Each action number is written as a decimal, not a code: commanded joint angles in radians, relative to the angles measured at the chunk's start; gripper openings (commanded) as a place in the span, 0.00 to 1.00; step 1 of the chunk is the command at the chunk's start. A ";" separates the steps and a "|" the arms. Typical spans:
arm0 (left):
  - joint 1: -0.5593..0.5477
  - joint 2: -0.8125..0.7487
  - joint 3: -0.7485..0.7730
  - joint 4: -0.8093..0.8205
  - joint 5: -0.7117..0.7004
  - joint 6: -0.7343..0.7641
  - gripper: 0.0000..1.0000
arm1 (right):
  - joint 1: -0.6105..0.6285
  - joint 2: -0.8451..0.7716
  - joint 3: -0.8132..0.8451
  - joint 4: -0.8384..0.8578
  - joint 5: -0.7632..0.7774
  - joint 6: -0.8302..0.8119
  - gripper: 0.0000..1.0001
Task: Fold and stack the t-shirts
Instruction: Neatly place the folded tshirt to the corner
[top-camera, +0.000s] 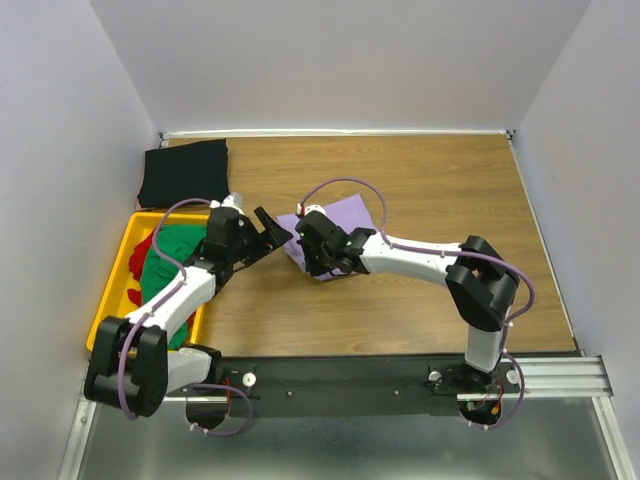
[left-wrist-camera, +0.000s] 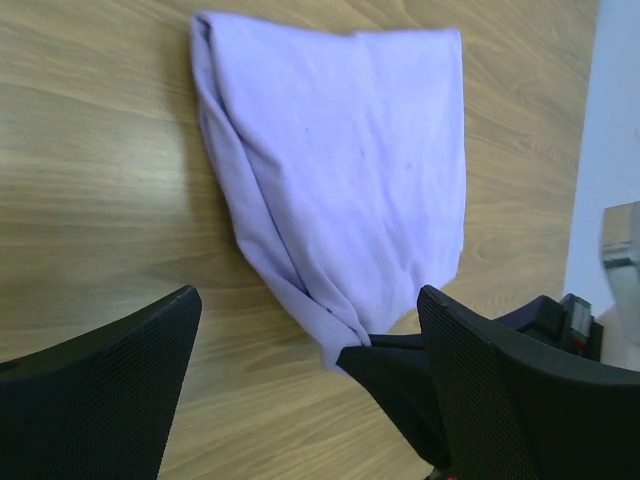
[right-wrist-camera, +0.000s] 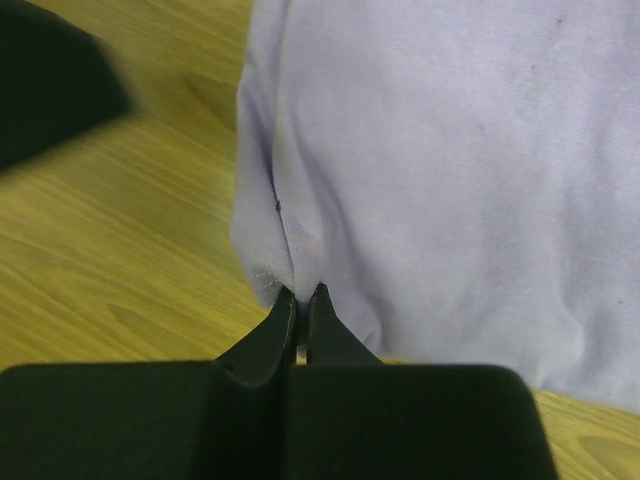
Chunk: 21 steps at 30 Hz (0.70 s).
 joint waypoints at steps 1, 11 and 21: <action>-0.052 0.082 0.001 0.096 0.002 -0.097 0.97 | -0.014 -0.052 -0.036 0.084 -0.057 0.041 0.01; -0.089 0.228 -0.002 0.162 -0.079 -0.170 0.96 | -0.020 -0.066 -0.073 0.133 -0.093 0.053 0.01; -0.114 0.372 0.042 0.203 -0.085 -0.187 0.80 | -0.020 -0.052 -0.088 0.167 -0.116 0.059 0.01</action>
